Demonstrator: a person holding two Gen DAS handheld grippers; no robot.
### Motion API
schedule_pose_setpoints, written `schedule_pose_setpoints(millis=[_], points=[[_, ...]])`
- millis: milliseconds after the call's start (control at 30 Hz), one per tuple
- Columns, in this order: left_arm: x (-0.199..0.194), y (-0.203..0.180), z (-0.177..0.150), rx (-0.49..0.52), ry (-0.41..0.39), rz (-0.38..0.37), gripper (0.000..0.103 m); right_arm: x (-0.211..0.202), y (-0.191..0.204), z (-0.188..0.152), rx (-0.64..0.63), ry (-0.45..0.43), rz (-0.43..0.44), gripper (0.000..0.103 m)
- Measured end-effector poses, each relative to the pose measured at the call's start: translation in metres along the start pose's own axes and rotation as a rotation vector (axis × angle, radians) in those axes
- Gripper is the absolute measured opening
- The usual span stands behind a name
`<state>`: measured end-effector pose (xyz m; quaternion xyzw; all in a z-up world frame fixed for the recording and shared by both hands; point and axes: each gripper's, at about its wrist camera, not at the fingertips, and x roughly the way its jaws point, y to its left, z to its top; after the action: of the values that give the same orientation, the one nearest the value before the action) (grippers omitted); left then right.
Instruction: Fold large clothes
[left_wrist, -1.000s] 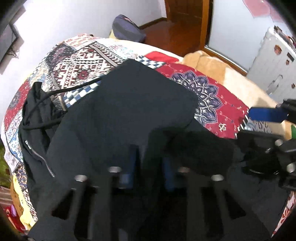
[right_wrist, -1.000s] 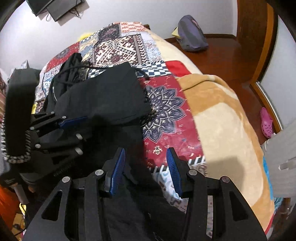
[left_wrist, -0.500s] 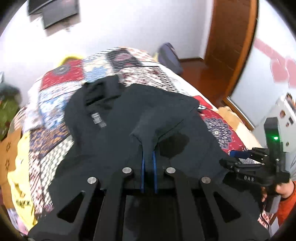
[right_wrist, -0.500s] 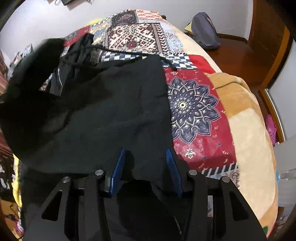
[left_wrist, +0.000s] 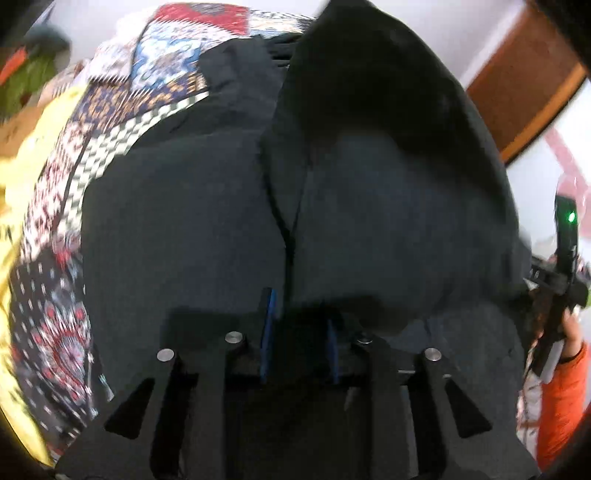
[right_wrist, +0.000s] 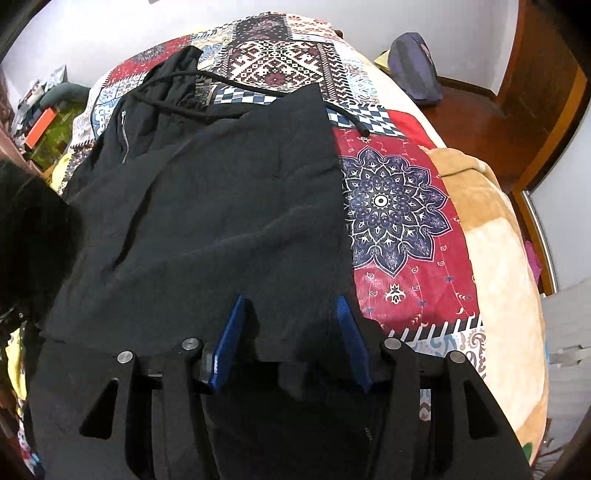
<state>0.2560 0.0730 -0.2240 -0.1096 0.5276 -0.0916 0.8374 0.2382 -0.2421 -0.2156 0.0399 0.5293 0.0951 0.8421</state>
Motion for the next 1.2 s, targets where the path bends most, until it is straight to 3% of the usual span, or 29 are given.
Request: schedule_pose_setpoints(millis=[267, 633, 767, 800, 900, 1033, 1200], points=[[-0.021, 0.026, -0.020, -0.076, -0.045, -0.033, 0.035, -0.002, 0.006, -0.002, -0.006, 0.001, -0.032, 0.051], [-0.056, 0.080, -0.037, -0.168, -0.051, 0.018, 0.040, -0.011, 0.011, 0.000, -0.027, 0.018, -0.029, 0.051], [-0.071, 0.095, -0.039, -0.133, -0.062, 0.230, 0.040, -0.021, 0.015, 0.007, -0.039, 0.000, -0.014, 0.051], [-0.075, 0.099, -0.037, -0.117, -0.070, 0.270, 0.040, -0.025, 0.017, 0.010, -0.046, -0.014, -0.015, 0.051], [-0.080, 0.111, -0.025, -0.116, -0.063, 0.290, 0.040, -0.036, 0.025, 0.024, -0.068, -0.053, -0.011, 0.052], [-0.083, 0.107, 0.010, -0.086, -0.097, 0.274, 0.042, -0.047, 0.040, 0.049, -0.100, -0.116, 0.005, 0.056], [-0.077, 0.076, 0.063, -0.002, -0.140, 0.242, 0.045, -0.052, 0.067, 0.087, -0.145, -0.182, 0.038, 0.057]])
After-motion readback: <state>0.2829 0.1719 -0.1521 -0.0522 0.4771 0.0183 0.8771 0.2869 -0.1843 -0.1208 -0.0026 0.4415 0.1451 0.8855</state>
